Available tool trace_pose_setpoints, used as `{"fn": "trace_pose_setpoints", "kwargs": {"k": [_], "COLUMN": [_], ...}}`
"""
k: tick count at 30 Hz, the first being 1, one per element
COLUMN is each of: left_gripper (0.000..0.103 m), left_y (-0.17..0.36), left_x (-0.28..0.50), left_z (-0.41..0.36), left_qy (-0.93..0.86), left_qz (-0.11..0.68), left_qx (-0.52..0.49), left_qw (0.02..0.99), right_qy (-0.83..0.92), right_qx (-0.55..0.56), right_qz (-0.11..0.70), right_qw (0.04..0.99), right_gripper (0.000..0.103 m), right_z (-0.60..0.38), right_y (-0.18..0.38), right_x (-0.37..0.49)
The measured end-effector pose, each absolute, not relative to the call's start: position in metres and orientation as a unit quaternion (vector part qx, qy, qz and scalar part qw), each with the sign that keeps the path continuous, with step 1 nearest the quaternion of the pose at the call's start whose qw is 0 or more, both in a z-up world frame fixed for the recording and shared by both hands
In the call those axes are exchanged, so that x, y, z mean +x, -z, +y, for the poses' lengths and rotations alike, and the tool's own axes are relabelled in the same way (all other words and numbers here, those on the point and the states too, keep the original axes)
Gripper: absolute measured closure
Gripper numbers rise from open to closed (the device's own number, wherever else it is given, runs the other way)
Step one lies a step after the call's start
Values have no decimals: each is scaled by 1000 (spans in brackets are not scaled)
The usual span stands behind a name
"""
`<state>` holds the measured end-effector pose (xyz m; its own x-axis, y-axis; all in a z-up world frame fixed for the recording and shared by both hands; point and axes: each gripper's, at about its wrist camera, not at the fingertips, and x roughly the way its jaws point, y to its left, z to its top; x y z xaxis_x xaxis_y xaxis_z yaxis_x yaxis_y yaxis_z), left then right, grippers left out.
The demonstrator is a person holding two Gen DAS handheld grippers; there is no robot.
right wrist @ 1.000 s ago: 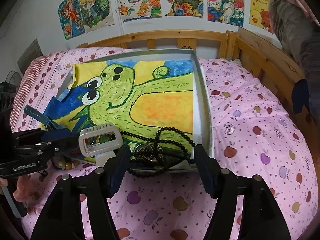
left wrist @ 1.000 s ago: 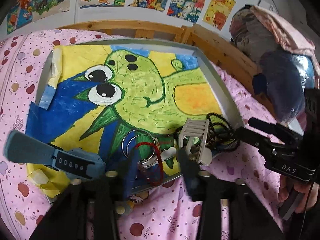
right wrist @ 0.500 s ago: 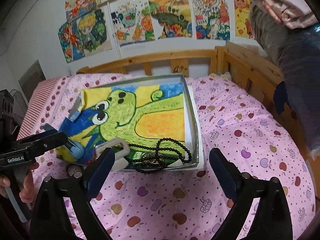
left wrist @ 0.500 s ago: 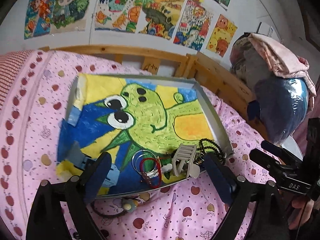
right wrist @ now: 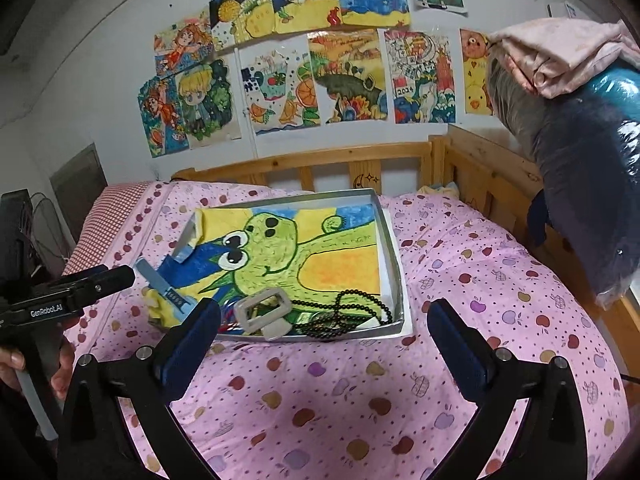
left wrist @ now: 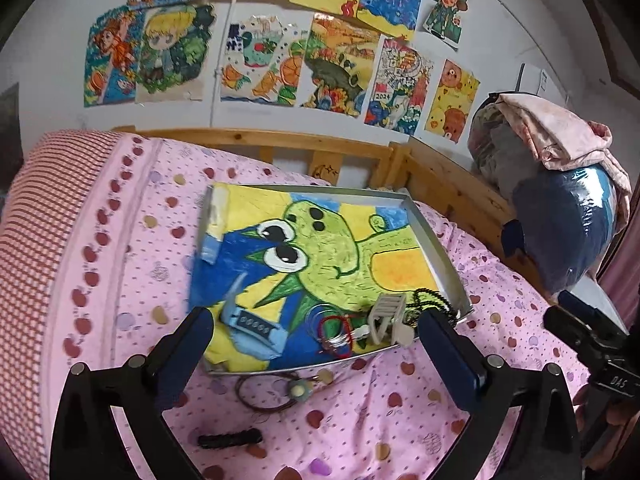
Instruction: Organize jewelry
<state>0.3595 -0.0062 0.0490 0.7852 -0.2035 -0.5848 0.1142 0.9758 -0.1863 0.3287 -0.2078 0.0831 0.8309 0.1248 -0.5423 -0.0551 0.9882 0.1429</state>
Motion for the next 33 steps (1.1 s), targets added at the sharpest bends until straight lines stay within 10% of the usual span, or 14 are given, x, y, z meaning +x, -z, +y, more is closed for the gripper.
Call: {"fn": "trace_pose_setpoints", "kwargs": {"k": [33], "left_gripper": [0], "left_y": [7], "left_x": [279], "left_z": [56], "left_qy": [103], "left_qz": [375], "left_qx": [76], "left_qw": [918], "right_qy": [-157], "right_qx": [-16], "right_qz": [382], "right_qw": [911], "right_gripper": [2], "right_z": [-125], "right_y": [-34], "right_x": [281]}}
